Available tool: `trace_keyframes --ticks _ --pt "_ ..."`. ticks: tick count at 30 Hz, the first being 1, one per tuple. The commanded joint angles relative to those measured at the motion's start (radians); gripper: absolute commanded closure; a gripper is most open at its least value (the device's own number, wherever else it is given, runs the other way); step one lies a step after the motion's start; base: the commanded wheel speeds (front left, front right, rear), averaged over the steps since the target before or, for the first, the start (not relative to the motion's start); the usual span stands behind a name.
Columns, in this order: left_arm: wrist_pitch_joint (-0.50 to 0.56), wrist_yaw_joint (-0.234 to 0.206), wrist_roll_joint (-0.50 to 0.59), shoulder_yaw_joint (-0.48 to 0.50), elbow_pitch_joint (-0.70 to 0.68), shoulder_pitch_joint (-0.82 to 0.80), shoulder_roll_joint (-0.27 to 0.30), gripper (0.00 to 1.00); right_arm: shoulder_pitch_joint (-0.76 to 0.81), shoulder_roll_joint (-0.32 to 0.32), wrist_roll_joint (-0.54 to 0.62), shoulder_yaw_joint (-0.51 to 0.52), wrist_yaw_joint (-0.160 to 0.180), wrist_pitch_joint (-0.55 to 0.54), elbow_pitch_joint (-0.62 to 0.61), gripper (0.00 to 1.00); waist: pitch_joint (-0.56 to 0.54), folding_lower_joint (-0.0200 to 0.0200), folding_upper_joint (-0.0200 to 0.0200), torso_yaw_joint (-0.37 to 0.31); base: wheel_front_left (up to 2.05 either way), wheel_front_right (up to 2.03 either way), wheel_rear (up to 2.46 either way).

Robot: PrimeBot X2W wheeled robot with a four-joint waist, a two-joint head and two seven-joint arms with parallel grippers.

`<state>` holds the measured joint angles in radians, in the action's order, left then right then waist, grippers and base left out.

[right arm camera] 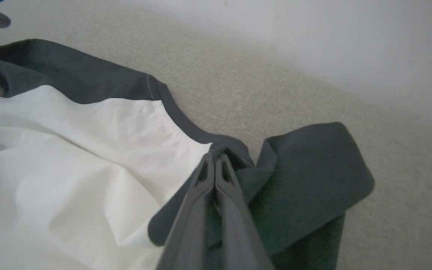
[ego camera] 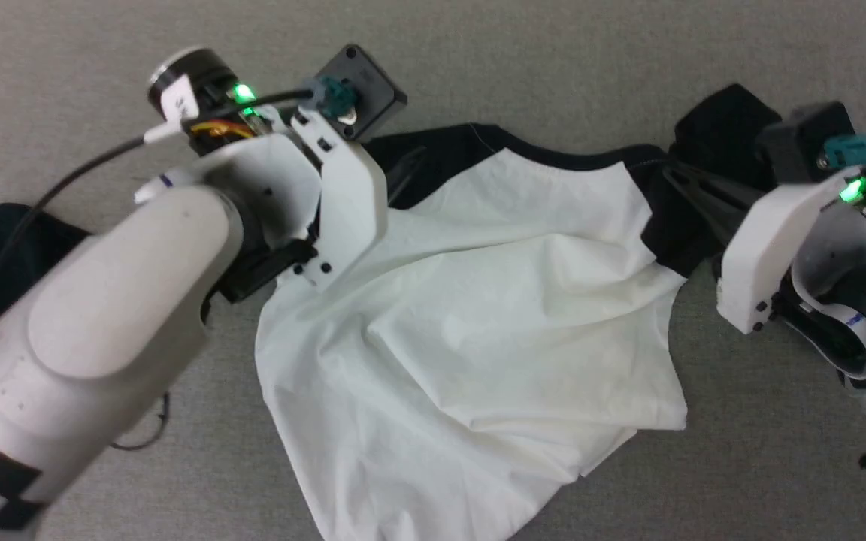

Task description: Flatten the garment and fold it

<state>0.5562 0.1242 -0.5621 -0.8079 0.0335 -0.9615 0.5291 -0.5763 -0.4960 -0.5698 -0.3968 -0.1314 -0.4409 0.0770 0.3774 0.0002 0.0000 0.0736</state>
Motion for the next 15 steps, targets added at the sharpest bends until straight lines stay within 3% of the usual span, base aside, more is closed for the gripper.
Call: trace_keyframes --ticks 1,7,15 --pt "0.011 0.006 -0.014 -0.050 0.026 -0.053 0.025 0.00 -0.029 0.010 0.005 -0.012 0.001 -0.002 -0.008 1.00 0.061 -0.0002 0.0000 -0.038 0.00 0.00 0.00" --pt "0.015 0.006 -0.081 -0.203 0.127 -0.172 0.091 0.00 -0.088 0.019 -0.001 -0.055 0.001 0.008 -0.018 1.00 0.121 -0.0002 0.0000 -0.069 0.00 0.00 0.00" --pt "-0.006 0.006 -0.176 -0.313 0.223 -0.220 0.132 0.00 -0.122 0.011 -0.019 -0.079 0.001 0.022 -0.014 1.00 0.167 -0.0002 0.0000 -0.105 0.00 0.00 0.00"
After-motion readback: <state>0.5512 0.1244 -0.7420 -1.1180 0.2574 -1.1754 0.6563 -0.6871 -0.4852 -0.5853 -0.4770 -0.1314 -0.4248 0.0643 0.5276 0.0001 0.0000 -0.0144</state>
